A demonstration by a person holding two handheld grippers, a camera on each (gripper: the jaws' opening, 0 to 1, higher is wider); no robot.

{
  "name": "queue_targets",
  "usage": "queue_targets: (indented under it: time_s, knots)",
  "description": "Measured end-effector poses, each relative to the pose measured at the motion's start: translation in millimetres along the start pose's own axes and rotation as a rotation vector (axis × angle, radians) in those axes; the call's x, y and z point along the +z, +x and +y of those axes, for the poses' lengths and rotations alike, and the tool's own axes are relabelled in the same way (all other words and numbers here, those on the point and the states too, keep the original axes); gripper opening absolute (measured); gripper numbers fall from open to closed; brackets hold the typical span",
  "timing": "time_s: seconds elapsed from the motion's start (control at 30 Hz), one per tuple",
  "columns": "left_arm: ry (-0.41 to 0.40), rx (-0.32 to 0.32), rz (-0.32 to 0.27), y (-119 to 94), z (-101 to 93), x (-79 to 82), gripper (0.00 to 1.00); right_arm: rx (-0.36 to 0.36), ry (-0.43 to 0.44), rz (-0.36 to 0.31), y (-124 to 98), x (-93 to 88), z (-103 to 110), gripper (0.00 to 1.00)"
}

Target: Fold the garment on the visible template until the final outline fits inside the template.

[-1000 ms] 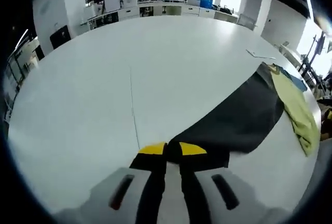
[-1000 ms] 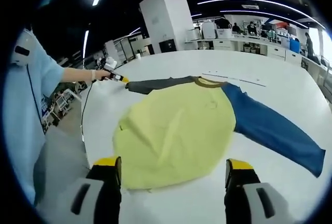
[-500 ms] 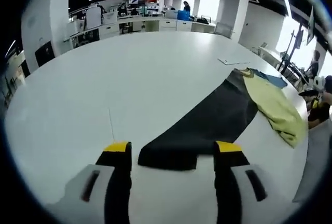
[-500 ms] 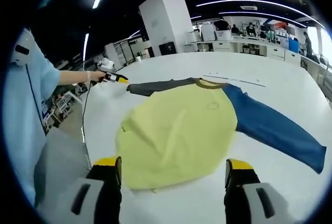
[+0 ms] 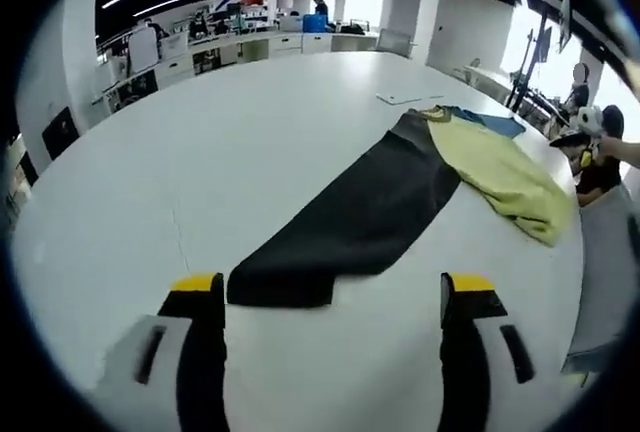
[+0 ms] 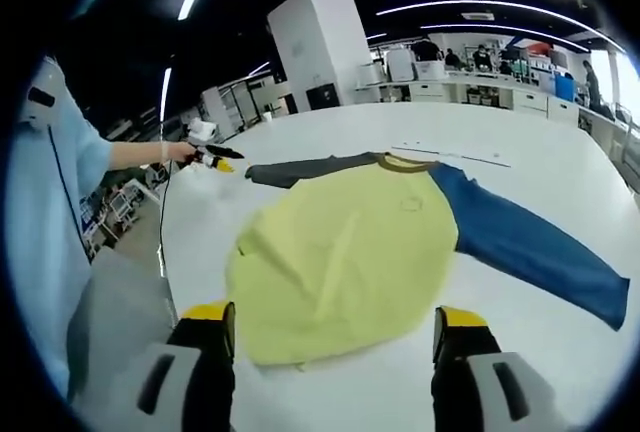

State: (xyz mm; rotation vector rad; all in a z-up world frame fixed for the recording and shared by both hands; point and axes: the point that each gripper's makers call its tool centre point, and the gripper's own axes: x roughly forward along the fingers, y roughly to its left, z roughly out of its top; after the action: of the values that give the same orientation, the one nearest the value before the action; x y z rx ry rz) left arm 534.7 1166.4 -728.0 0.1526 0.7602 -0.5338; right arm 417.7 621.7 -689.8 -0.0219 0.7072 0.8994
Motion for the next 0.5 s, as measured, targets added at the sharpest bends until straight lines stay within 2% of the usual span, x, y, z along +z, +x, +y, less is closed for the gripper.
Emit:
queue_targets:
  time_s: [0.13,0.23,0.3,0.4,0.5]
  knots:
    - [0.028,-0.008,-0.011,0.8,-7.8,1.1,0.7,-0.002,0.005,-0.001,-0.6,-1.4,-0.2,0.81]
    - [0.074,-0.027,-0.002,1.4,-13.6,-1.1,0.49,-0.001,0.008,-0.004,-1.2,-1.5,1.2,0.81]
    - [0.076,-0.019,0.0,3.1,-12.7,-2.0,0.4,-0.002,0.014,-0.005,-2.0,-1.9,1.5,0.81]
    - [0.075,-0.003,0.004,6.2,-8.9,-4.3,0.33,-0.005,0.016,-0.002,-3.1,-3.8,0.6,0.8]
    - [0.112,0.019,0.019,10.6,-5.2,-8.0,0.26,-0.008,0.021,-0.002,-4.6,-4.1,0.2,0.8]
